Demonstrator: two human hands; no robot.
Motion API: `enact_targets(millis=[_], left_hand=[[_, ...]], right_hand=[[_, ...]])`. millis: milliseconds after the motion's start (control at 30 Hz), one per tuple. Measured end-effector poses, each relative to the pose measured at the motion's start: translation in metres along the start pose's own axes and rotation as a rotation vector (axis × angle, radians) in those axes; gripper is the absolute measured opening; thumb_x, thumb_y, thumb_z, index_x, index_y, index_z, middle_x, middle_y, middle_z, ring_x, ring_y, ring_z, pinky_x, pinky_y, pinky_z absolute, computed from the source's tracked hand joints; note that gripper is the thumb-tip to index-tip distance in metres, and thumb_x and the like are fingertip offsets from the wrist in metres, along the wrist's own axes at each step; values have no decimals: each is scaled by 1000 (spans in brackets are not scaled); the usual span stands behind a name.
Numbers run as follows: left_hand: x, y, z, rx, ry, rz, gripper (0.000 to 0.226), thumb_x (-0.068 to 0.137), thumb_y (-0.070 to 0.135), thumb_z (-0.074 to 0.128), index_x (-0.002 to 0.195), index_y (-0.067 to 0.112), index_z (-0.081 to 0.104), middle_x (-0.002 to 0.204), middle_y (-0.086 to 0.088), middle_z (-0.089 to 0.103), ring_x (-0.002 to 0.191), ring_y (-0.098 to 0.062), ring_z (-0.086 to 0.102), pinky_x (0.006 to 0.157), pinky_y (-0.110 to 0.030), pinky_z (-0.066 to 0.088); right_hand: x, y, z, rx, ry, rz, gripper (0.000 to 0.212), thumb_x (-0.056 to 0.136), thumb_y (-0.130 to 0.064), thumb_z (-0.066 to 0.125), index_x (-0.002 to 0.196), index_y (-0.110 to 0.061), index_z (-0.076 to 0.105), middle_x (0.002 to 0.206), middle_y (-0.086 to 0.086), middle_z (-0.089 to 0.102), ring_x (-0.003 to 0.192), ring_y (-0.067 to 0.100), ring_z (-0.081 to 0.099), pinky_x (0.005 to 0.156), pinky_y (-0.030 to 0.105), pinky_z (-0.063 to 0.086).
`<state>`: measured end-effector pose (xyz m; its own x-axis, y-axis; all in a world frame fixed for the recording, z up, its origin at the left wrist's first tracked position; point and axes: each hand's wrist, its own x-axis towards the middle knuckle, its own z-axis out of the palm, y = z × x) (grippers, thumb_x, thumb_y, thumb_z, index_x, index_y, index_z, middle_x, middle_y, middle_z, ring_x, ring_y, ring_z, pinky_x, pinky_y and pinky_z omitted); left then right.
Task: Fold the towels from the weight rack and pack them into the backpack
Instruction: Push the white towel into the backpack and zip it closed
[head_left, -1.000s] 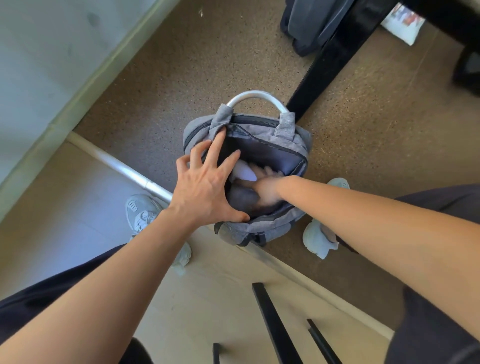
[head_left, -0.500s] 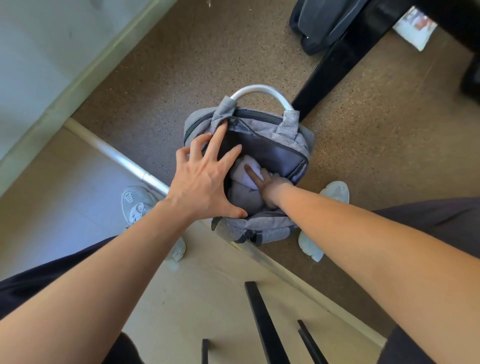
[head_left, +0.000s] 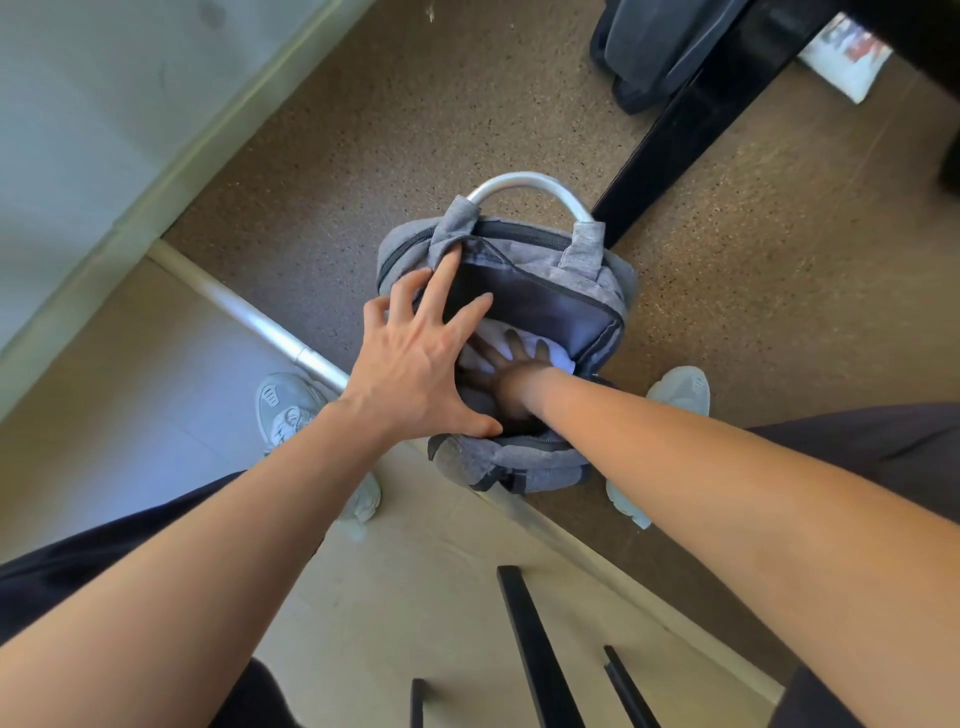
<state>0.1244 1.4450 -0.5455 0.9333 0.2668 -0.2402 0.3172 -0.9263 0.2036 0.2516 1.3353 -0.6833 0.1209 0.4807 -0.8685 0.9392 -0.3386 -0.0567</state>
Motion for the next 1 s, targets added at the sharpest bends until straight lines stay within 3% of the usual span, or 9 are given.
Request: enact_targets(millis=[133,267,367,533,700,767,833,900,1000], left_hand=[[-1,-7,0,-100,40,28,117,51,86,62,152,31,42,169,-9,14,146,-36,25,105,-56,36],[-2,-16,2,-315,208,18,65,78,62,64,129,23,60,152,-8,40,129,-32,49,90,-49,47],[-3,-18,-4,-473,328,-106,23,91,24,66,112,18,62,128,-5,50,89,-23,58,74,-40,50],[2,-30,-14,-675,352,-507,29,90,-3,40,100,17,58,107,-1,53,95,-23,57,83,-38,43],[3,-48,6,-1029,89,-841,31,94,0,40,115,19,55,118,-3,59,107,-29,64,94,-51,57],[5,-41,6,-1106,-62,-868,27,100,8,47,126,15,54,121,-7,61,103,-27,65,91,-47,59],[7,-35,2,-1103,-151,-848,14,103,13,48,111,16,59,107,-8,65,97,-28,69,90,-45,59],[10,-35,1,-1064,-144,-828,16,104,15,49,91,17,60,99,-11,67,90,-29,70,89,-45,61],[12,-39,3,-1051,-103,-858,21,104,26,58,101,8,67,102,-15,68,82,-26,69,86,-43,62]], right_hand=[[-46,5,-37,204,96,-99,76,95,-48,57,159,-35,20,169,6,10,152,38,15,115,55,29],[-111,19,-59,390,203,-179,38,100,-44,52,131,-24,61,135,7,60,130,31,52,103,42,40],[-159,26,-68,586,228,-159,44,99,-52,51,136,-30,59,139,-7,60,124,12,55,108,34,42],[-221,14,-72,529,361,-174,57,87,-64,63,133,-32,57,129,-13,52,111,5,52,96,33,47],[-220,-23,-62,316,380,-152,77,77,-62,74,137,-25,41,122,-3,55,111,21,56,86,40,49],[-208,-28,-55,295,324,-135,66,82,-47,76,130,-18,41,110,4,61,102,31,59,81,45,52],[-197,-25,-52,318,295,-119,57,87,-32,73,131,-13,43,106,9,62,100,35,59,81,49,53],[-191,-16,-52,369,319,-123,46,89,-26,70,128,-10,52,111,12,63,103,35,59,85,50,52],[-186,-6,-55,401,434,-133,25,90,-25,71,111,-13,65,108,7,67,103,28,59,85,45,52]])
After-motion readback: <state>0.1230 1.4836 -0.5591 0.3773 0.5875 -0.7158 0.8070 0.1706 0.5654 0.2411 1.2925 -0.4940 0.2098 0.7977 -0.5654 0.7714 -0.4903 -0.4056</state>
